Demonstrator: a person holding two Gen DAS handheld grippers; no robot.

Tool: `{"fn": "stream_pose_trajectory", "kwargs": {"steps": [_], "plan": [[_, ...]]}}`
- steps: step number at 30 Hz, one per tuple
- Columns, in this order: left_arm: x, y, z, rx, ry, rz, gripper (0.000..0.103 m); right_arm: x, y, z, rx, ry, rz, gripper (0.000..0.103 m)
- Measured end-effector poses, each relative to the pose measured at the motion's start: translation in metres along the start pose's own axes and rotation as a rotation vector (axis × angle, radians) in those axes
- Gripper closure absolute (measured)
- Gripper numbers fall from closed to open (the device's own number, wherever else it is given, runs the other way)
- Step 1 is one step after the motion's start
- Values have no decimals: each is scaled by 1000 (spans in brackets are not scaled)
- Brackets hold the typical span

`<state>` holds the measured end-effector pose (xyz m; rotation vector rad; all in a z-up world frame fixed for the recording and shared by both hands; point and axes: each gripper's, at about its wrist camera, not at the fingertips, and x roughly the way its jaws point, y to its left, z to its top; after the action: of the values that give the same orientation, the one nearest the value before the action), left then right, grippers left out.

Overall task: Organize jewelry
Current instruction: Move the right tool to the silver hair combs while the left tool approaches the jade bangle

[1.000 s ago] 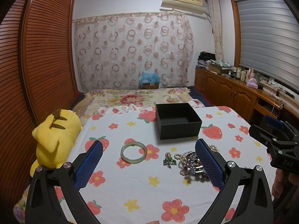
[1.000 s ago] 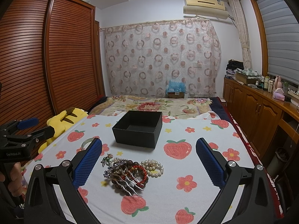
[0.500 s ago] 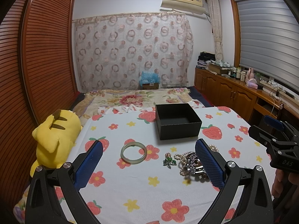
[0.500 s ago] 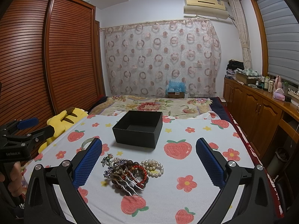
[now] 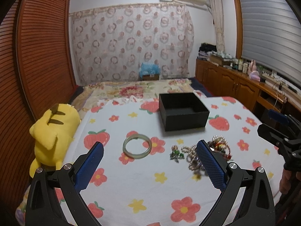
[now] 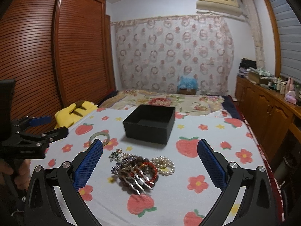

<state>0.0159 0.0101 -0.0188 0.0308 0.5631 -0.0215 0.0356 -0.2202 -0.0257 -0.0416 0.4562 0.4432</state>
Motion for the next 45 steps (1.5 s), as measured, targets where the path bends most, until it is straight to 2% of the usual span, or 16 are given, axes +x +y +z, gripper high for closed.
{"fn": "stream_pose_trajectory", "kwargs": {"steps": [9,14,19,29,37,39,40,45], "plan": [[28,15,-12,15,72,-21,8,27,22,-7,-79,107,93,8],[43,23,-16,22,109,-28,8,53,32,-15,-139,202,149,18],[55,32,-20,17,139,-37,8,73,39,-22,-185,264,190,23],[76,48,-26,11,192,-62,8,104,47,-28,-271,367,233,25],[91,55,-24,-6,219,-84,8,117,52,-29,-340,403,218,26],[95,55,-23,-8,225,-89,8,118,52,-30,-357,404,216,34],[97,56,-22,-9,229,-94,8,119,53,-30,-361,413,224,42],[105,53,-21,0,244,-99,8,117,50,-29,-354,410,237,43]]}}
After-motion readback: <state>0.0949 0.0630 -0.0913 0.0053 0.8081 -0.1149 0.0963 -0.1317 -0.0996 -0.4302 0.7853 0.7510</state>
